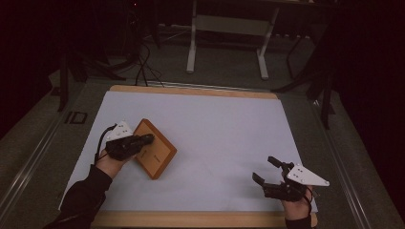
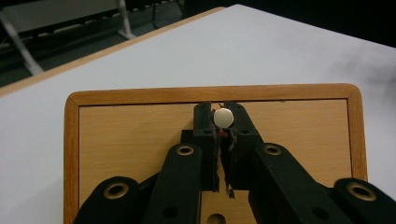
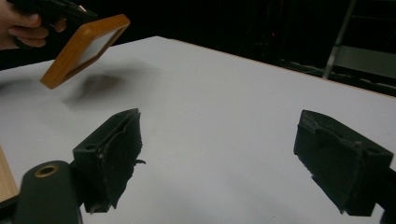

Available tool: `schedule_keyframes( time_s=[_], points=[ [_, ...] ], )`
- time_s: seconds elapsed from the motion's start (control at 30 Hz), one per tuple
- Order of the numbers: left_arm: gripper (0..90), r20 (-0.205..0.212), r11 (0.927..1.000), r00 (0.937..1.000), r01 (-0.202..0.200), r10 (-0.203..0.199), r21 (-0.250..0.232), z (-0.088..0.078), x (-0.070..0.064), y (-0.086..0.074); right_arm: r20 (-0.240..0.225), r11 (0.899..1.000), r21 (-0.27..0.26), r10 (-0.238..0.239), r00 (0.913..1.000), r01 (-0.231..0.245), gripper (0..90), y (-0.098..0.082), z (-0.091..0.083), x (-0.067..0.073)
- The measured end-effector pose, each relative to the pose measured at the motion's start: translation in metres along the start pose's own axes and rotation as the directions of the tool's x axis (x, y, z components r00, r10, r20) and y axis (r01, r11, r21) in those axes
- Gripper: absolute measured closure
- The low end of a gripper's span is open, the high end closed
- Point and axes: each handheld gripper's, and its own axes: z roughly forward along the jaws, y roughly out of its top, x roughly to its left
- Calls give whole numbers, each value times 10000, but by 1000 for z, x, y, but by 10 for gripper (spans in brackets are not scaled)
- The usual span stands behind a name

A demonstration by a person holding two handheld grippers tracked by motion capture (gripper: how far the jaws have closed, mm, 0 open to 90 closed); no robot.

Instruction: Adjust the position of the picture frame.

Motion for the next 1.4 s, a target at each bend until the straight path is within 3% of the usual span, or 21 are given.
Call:
schedule_keyframes(
  time_s=[0.5, 0.77, 0.83, 0.93, 1.07, 1.27, 1.4],
  points=[
    [852, 661, 9983, 9973, -356, 326, 460, 54, -34, 30, -60, 10000, -30, 43, 10000, -43, 147, 0, 0, -1],
    [852, 1298, 9954, 9896, -705, 617, 645, 86, -51, 37, -148, 9999, -50, 125, 9998, -126, 147, 0, -2, -1],
    [851, 1376, 9920, 9876, -880, 750, 908, 98, -56, 38, -151, 9999, -55, 104, 9998, -105, 147, -1, -2, -2],
    [851, 1388, 9917, 9875, -879, 744, 935, 101, -57, 38, -152, 9999, -48, 109, 9998, -110, 147, -1, -2, -2],
    [851, 1507, 9901, 9862, -855, 682, 1116, 118, -62, 38, -166, 9999, -67, 86, 9998, -87, 147, 0, -2, 0],
    [851, 1524, 9862, 9844, -1072, 874, 1265, 132, -68, 39, -230, 10000, -36, 67, 9997, -68, 147, -1, -1, -1],
    [851, 1399, 9862, 9864, -1049, 868, 1283, 141, -71, 41, -257, 10000, -45, 73, 9996, -74, 147, -1, -1, -1]
  ],
)
